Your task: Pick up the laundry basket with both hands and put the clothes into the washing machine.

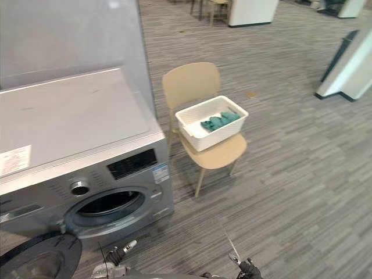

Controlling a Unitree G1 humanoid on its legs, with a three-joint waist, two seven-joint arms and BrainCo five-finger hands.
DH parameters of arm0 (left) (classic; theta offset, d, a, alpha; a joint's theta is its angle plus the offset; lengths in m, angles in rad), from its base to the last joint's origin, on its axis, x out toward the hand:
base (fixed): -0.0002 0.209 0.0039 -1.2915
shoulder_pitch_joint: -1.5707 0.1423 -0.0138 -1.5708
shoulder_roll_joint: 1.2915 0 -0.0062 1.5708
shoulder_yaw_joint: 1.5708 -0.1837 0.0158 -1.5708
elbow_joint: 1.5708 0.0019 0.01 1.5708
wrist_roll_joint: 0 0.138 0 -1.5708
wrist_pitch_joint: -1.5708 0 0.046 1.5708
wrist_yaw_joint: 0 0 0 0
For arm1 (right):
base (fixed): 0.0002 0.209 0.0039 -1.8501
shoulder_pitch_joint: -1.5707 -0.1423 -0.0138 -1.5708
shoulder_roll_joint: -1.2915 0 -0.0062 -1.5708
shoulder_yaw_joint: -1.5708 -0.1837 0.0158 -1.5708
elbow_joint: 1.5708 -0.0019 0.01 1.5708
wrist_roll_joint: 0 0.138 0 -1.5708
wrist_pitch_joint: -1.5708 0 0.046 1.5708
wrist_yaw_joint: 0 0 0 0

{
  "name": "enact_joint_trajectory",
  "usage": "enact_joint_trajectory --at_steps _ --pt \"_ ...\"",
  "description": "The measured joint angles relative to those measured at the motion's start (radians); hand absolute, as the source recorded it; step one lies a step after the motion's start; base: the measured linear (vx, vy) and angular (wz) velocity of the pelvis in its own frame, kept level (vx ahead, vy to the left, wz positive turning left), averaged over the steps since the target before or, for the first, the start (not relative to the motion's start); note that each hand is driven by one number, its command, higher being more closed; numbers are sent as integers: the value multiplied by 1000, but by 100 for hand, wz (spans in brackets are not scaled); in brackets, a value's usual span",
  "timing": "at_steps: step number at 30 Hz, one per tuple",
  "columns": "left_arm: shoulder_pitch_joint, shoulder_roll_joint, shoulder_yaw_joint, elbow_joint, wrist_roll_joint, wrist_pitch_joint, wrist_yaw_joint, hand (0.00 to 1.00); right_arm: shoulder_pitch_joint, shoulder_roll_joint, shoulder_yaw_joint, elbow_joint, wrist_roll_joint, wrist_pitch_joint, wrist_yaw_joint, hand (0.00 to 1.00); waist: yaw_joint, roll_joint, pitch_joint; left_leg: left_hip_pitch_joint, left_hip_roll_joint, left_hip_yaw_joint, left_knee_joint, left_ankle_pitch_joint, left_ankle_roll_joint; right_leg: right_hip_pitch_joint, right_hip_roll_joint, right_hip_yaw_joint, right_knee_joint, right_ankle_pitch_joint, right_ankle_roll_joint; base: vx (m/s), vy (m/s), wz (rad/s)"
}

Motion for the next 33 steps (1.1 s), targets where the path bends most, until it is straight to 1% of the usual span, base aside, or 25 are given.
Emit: enact_joint_trajectory --at_steps 1,2,4,5,6,7,8,11,12,13,15,17,19,21,22,23,24,25,26,27,28,29,30,31,33 --pt "-4 -18 -5 -18 -4 0 2 0 -6 -20 -8 1 0 -2 -2 0 -1 13 14 -51 -122 -88 56 -84 -37 -2 -9 32 9 -8 -13 74 53 -73" --pt "-3 -32 -16 -22 -8 -3 3 0 -4 -35 -13 2 -1 -3 -2 0 1 30 25 -84 -228 -127 32 -130 -52 -2 -15 53 7 -8 -14 73 53 -68" --pt "-3 -38 -27 -22 -11 -11 2 0 -2 -36 -24 3 -2 0 -2 0 4 45 34 -102 -329 -117 -100 -134 -47 2 -13 66 2 -10 -11 112 76 -47" --pt "-5 -38 -35 -21 -16 -15 0 0 -1 -26 -38 3 -4 2 -3 0 14 49 35 -101 -388 -107 -267 -128 -44 1 -9 83 1 -16 -1 213 108 -47" --pt "-3 -38 -32 -19 -23 -14 -3 0 -4 -16 -55 3 -28 2 -3 0 24 57 35 -87 -426 -132 -442 -82 -48 -1 5 94 1 -24 10 190 81 -43" --pt "-5 -35 -22 -17 -29 -14 -7 0 -10 -7 -55 5 -38 2 -3 0 35 54 38 -71 -439 -143 -463 -52 14 -1 4 109 2 -31 20 252 85 -24" --pt "-7 -23 22 -18 -35 -15 -15 0 -22 20 -54 8 -44 3 0 0 44 20 39 -56 -471 -144 -485 -62 36 2 -20 118 0 -44 37 190 46 -3" --pt "1 -35 117 -18 -42 -2 -14 0 -38 28 -55 10 -71 5 1 0 55 4 46 -24 -496 -131 -443 -130 73 34 -56 120 62 -92 74 263 65 -5" --pt "8 -26 122 -3 -39 9 -13 0 -49 35 -54 5 -70 3 6 0 66 -3 49 34 -514 -106 -466 -157 84 20 -83 135 179 -139 90 287 69 -44" --pt "22 -24 116 13 -39 15 -13 0 -54 40 -36 -7 -69 2 19 0 69 2 46 99 -526 -88 -510 -166 87 -59 -114 151 383 -159 106 323 91 -46" --pt "52 -6 80 12 -42 16 -12 0 -49 42 10 -57 -70 -6 41 0 55 -14 46 190 -548 -72 -566 -172 84 -243 -165 192 843 -118 165 316 65 -12" --pt "50 16 29 12 -40 24 -12 0 -56 38 14 -58 -71 -6 40 0 37 -16 52 234 -551 -87 -559 -185 88 -326 -182 176 1013 -124 154 274 -20 32" --pt "33 23 2 12 -39 24 -11 0 -56 33 -20 -40 -71 -7 38 0 32 -14 53 276 -544 -105 -560 -183 88 -341 -231 108 983 -149 120 320 -87 45" --pt "6 17 -9 9 -40 25 -8 0 -51 25 -61 -39 -69 -8 35 0 20 -7 49 304 -540 -152 -571 -182 62 -352 -292 85 860 -156 104 364 -166 68" --pt "-4 9 -2 22 -42 44 12 0 -41 22 -90 -55 -69 -9 34 0 6 2 44 306 -527 -190 -577 -187 47 -353 -308 126 727 -151 99 371 -284 96" --pt "-3 8 -4 21 -41 43 12 0 -26 24 -124 -72 -69 -7 35 0 2 -4 36 303 -513 -226 -577 -194 24 -345 -305 220 570 -130 91 277 -288 91" --pt "-2 9 -3 21 -41 42 19 0 -22 28 -145 -73 -69 -5 37 0 2 -3 32 299 -508 -248 -575 -200 8 -340 -299 272 495 -106 88 256 -374 89" --pt "3 22 -2 22 -41 43 32 0 -18 41 -197 -63 -69 2 37 0 1 -9 27 299 -496 -282 -570 -217 -23 -321 -302 358 386 -47 110 257 -471 87" --pt "21 48 -1 21 -40 40 32 0 -15 57 -226 -44 -69 4 37 0 1 -26 18 308 -480 -318 -557 -238 -58 -295 -312 354 314 55 188 267 -535 80" --pt "33 62 9 21 -40 40 33 0 -14 63 -228 -33 -69 5 38 0 1 -39 9 315 -471 -326 -553 -250 -79 -289 -314 330 303 67 235 261 -620 38" --pt "60 54 22 21 -37 33 25 0 -19 49 -230 -17 -73 16 38 0 7 -22 0 329 -410 -336 -543 -269 -110 -258 -264 298 318 -31 239 242 -594 -3" --pt "71 27 38 22 -41 28 24 0 -22 34 -229 1 -78 20 39 0 11 27 -18 324 -355 -340 -520 -271 -123 -251 -211 280 323 -37 213 271 -639 -10" --pt "78 -29 54 23 -56 17 18 0 -15 5 -229 27 -77 22 38 0 12 45 -30 288 -306 -373 -426 -232 -135 -222 -157 248 320 -59 174 208 -474 -4" --pt "81 -34 82 20 -74 7 8 0 -9 -2 -230 36 -77 21 38 0 13 45 -31 260 -294 -389 -374 -208 -119 -206 -137 235 313 -67 159 197 -566 32" --pt "71 -28 114 19 -113 -2 1 0 12 -3 -227 47 -68 21 38 0 -13 30 -25 148 -255 -387 -177 -102 -12 -137 -109 167 274 -89 123 133 -458 58"
